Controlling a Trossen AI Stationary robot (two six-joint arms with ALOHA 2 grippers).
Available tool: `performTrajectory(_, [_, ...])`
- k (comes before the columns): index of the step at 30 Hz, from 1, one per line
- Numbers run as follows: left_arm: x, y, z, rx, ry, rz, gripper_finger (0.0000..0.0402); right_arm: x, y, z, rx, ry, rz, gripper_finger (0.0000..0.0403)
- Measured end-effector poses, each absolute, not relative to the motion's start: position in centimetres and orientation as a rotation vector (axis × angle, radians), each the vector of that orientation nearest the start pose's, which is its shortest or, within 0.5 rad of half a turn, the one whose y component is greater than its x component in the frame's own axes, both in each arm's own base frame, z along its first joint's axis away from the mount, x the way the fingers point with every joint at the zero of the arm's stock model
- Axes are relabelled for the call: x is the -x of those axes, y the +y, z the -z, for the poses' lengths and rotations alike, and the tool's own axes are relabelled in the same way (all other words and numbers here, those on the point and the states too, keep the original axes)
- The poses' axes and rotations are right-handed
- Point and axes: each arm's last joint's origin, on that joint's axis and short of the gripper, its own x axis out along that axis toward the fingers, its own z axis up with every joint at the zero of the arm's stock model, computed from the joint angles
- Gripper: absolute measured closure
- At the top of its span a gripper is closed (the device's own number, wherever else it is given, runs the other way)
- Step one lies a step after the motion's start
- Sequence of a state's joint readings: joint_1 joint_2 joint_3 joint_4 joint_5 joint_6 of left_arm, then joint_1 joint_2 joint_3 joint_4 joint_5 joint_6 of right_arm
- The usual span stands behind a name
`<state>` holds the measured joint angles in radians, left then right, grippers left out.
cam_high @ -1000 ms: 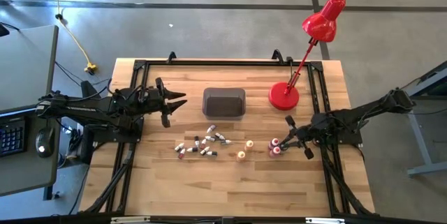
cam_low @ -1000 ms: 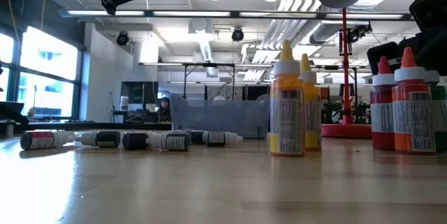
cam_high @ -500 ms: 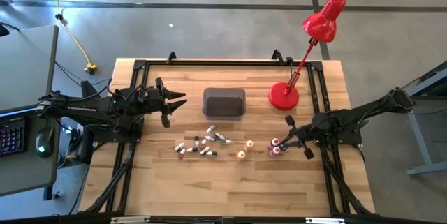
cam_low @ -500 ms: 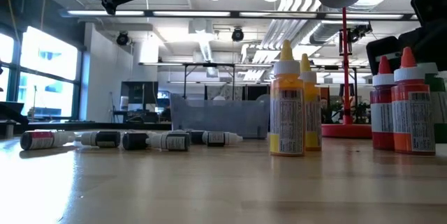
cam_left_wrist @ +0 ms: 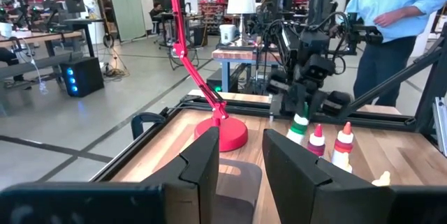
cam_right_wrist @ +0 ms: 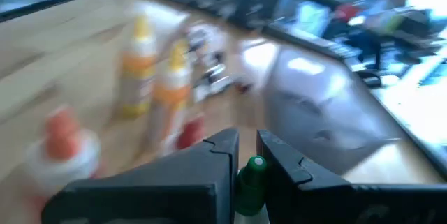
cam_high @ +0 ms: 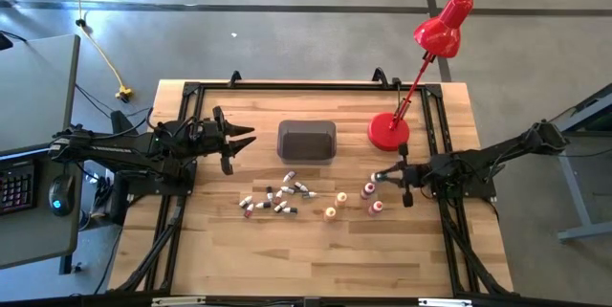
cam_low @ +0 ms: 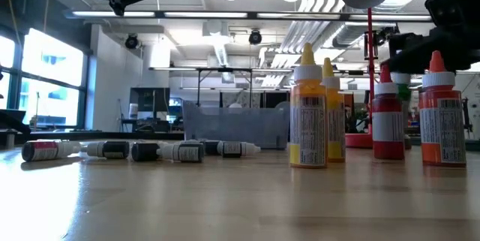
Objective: Pick & Place food coloring
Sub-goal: Put the big green food coloring bottle into the black bin
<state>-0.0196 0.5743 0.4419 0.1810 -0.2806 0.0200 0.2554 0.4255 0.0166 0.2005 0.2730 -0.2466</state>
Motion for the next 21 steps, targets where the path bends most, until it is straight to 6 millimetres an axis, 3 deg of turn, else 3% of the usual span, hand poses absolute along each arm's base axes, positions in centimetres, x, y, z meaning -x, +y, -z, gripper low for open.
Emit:
performTrajectory(11, [-14.5, 0.5, -27.9, -0.012, -0.047, -0.262, 0.0291, -11.9, 1.2, -19.0, 0.367, -0.127, 0.339, 0.0368])
performTrajectory(15, [-14.5, 0.5, -27.9, -0.012, -0.047, -0.262, 0.0291, -11.8, 0.4, -20.5, 0.340, -0.244, 0.363, 0.0368])
performTrajectory(21, [-14.5, 0.5, -27.9, -0.012, -0.047, -0.263, 0.0291, -13.5, -0.7, -23.4, 0.331, -0.214, 0.336, 0.0368])
